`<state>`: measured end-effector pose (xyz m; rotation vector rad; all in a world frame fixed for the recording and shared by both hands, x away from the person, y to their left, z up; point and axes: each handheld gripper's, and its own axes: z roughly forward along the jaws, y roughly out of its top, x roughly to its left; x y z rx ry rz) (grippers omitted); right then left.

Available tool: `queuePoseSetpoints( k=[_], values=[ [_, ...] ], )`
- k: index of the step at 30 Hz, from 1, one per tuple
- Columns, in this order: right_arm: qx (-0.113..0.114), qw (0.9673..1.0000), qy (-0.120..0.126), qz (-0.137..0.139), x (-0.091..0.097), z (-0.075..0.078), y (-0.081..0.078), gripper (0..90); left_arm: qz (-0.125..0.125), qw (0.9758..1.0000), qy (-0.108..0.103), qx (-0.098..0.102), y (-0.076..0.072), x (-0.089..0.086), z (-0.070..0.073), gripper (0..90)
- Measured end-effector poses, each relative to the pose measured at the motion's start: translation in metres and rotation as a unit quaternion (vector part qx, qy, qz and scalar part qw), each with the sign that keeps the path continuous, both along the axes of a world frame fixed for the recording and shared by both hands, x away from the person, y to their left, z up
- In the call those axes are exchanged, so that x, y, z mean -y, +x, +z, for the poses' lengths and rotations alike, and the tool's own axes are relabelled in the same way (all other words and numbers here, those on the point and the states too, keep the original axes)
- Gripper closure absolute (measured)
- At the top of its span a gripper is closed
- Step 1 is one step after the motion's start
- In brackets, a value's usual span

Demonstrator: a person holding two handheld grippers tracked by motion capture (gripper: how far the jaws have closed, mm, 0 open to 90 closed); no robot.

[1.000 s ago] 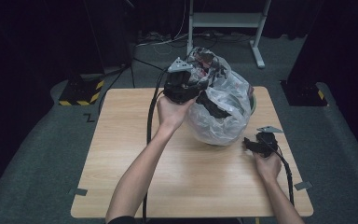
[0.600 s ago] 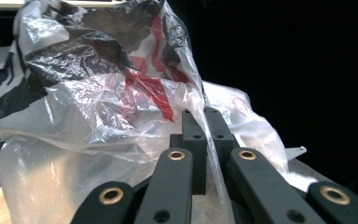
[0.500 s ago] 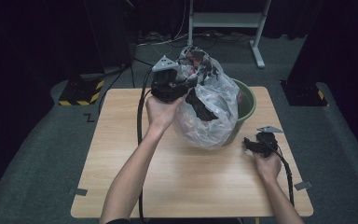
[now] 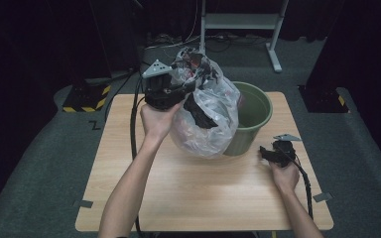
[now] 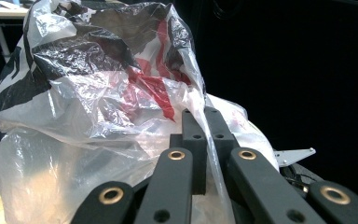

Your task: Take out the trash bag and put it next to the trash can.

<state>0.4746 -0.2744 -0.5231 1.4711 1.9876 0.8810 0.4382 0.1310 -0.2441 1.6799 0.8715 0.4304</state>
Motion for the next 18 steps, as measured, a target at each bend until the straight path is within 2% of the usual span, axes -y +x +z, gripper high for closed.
queuePoseSetpoints(
  k=[18],
  values=[
    [0.000,1.0000,0.000,0.000,0.000,0.000,0.000,31.9,0.026,0.9996,-0.012,-0.005,-0.008,-0.037,-0.005,89.1]
  ],
)
